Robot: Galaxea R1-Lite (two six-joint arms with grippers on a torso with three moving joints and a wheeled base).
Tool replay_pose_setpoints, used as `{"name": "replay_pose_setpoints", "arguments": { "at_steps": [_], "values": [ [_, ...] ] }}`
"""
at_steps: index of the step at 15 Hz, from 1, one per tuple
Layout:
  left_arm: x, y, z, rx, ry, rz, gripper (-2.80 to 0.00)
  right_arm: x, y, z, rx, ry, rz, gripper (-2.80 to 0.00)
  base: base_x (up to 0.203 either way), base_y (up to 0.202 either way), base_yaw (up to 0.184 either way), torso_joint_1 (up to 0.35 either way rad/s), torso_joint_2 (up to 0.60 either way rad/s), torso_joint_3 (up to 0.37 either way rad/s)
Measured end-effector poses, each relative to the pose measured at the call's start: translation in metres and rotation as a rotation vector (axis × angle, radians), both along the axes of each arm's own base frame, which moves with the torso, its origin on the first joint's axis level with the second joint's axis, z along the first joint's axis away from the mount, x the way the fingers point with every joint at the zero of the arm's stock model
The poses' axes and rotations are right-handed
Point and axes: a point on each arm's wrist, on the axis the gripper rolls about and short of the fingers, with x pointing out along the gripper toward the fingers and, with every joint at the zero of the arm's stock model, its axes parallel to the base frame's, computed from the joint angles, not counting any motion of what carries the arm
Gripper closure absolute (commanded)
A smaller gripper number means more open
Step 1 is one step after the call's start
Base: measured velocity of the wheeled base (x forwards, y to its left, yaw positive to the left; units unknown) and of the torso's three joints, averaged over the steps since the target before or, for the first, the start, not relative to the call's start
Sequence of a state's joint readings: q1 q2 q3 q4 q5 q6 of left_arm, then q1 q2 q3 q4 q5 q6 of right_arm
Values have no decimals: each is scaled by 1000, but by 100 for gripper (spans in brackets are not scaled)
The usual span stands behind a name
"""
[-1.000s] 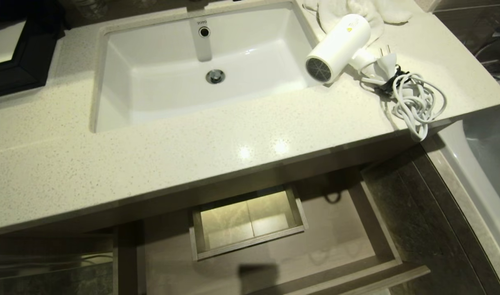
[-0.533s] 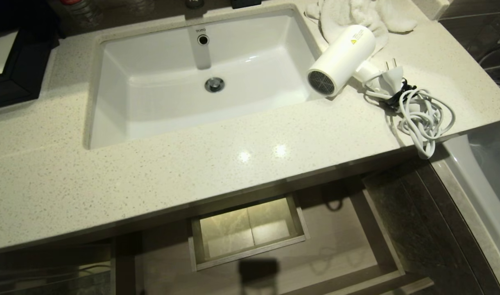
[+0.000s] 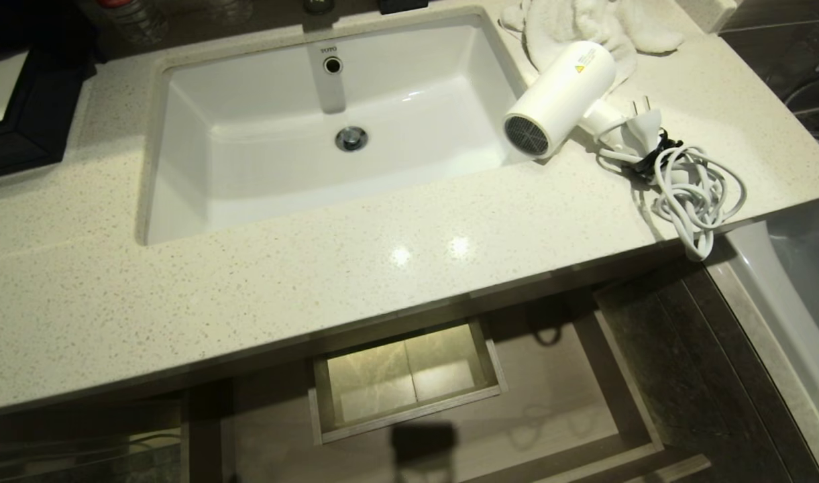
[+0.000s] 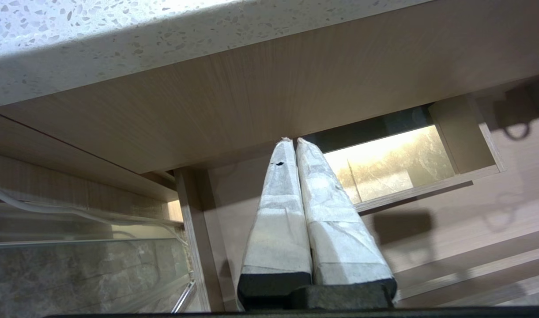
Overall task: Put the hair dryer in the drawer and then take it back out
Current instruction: Pick up the hairdryer
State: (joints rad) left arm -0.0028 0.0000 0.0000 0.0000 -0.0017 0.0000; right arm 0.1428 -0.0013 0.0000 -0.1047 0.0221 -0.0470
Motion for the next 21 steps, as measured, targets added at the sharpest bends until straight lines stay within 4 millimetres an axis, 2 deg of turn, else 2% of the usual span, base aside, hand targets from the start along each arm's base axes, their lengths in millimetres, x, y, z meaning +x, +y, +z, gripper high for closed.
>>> {"name": "replay_pose_setpoints", "arguments": {
  "at_steps": [16, 21],
  "values": [
    [0, 0, 0, 0, 0, 0, 0, 0, 0, 0, 13, 0, -5, 0, 0, 0, 0, 21, -63, -38],
    [0, 0, 0, 0, 0, 0, 0, 0, 0, 0, 13, -1, -6, 0, 0, 0, 0, 136, -338, -204]
  ]
}}
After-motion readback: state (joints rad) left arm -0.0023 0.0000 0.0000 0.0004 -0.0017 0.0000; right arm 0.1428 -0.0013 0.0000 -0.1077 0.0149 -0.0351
